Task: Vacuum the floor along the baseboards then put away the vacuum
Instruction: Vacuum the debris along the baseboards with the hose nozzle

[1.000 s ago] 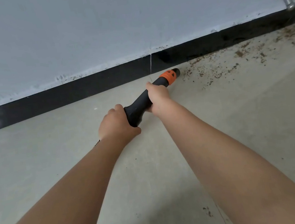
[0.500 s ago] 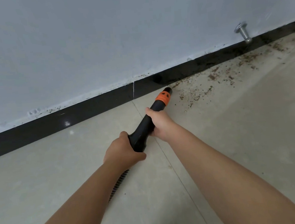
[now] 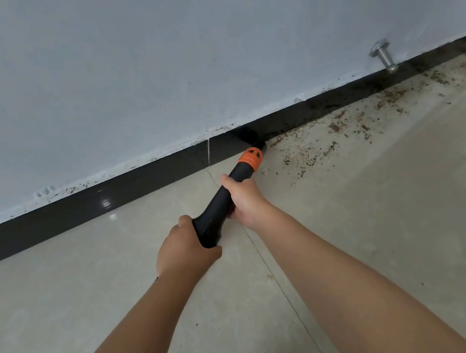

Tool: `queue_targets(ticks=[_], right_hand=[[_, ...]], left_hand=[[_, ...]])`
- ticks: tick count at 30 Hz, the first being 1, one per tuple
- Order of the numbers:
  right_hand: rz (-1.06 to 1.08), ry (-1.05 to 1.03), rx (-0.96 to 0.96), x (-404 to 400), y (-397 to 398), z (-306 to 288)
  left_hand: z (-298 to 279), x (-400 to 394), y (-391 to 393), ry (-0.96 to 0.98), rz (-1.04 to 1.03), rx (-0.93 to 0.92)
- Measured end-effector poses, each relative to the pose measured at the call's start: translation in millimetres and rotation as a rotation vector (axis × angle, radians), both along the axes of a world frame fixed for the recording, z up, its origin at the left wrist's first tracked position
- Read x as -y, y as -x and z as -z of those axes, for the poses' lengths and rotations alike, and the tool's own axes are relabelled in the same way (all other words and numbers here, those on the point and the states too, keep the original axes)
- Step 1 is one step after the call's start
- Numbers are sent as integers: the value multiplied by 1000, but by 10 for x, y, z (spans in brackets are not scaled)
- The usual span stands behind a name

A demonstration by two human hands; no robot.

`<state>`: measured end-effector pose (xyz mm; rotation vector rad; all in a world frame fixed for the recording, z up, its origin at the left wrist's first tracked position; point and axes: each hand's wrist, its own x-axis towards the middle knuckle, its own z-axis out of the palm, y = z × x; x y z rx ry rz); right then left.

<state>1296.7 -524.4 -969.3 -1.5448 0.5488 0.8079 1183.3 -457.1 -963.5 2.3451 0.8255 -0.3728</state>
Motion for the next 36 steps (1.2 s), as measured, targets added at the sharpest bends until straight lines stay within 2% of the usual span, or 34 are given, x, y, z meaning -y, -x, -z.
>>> queue_targets(ticks=[7,11,17,25,29,36], right_hand=[[58,-6,-4,49,173,-143],[67,-58,-58,90,391,-212],[38,-160,-144,23,701,-211],[156,-131,-117,127,563,-255],[208,-86,-105,294,503,-225],[232,-96,-122,450,689,-108]], left_hand=[[-145,41,-39,-108,89,-27],[-307,-70,-70,-70,291,-177],[-453,-315,177,15,397,-303],[-360,-181,282,48,248,-134],[-287,29,258,-38,268,-74],[-286,39,351,54,355,-96]])
